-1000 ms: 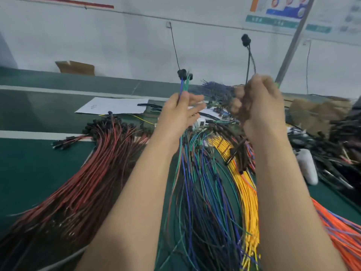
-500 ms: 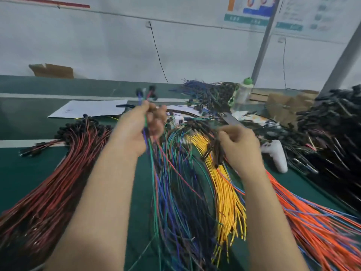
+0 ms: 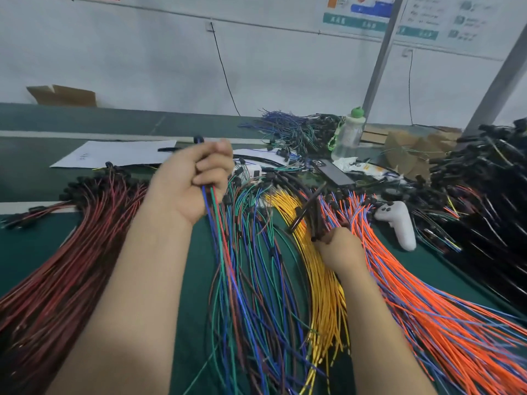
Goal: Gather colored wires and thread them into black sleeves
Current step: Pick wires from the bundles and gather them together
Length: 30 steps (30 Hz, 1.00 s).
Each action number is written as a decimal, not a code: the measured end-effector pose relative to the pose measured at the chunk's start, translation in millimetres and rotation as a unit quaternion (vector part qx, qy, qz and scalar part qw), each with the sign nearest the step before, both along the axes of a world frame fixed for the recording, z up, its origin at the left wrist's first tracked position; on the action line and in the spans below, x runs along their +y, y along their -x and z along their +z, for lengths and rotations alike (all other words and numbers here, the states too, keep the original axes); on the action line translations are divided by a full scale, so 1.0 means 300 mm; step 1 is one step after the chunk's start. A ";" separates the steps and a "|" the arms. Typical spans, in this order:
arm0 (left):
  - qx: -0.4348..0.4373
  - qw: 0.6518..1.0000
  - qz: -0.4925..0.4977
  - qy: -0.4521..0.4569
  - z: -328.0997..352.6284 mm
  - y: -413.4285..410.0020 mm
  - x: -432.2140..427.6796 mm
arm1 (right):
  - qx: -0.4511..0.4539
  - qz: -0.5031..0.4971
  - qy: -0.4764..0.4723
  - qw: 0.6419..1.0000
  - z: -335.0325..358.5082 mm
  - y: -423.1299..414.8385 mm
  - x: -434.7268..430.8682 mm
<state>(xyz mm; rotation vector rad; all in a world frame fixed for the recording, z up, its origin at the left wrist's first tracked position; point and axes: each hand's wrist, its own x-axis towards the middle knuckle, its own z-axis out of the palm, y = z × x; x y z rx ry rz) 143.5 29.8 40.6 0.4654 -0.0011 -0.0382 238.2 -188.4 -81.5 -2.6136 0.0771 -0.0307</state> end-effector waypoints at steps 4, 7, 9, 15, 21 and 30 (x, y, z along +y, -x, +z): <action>0.081 0.993 0.019 -0.081 -0.133 -0.046 0.015 | -0.077 -0.037 -0.015 0.996 0.021 0.003 -0.002; 0.111 0.990 0.020 -0.084 -0.187 -0.065 0.024 | -0.052 0.041 0.025 0.998 0.016 0.014 0.063; 0.125 0.988 0.024 -0.093 -0.203 -0.077 0.015 | -0.011 0.070 0.079 0.994 0.003 0.015 0.100; 0.178 0.971 0.048 -0.154 -0.253 -0.088 -0.042 | -0.023 0.025 0.114 0.993 -0.025 -0.008 0.159; 0.207 0.961 0.052 -0.173 -0.303 -0.077 -0.051 | -0.045 0.004 0.121 0.992 -0.042 -0.026 0.164; 0.218 0.941 0.086 -0.244 -0.331 -0.075 -0.051 | -0.054 0.024 -0.078 0.995 0.078 -0.027 0.110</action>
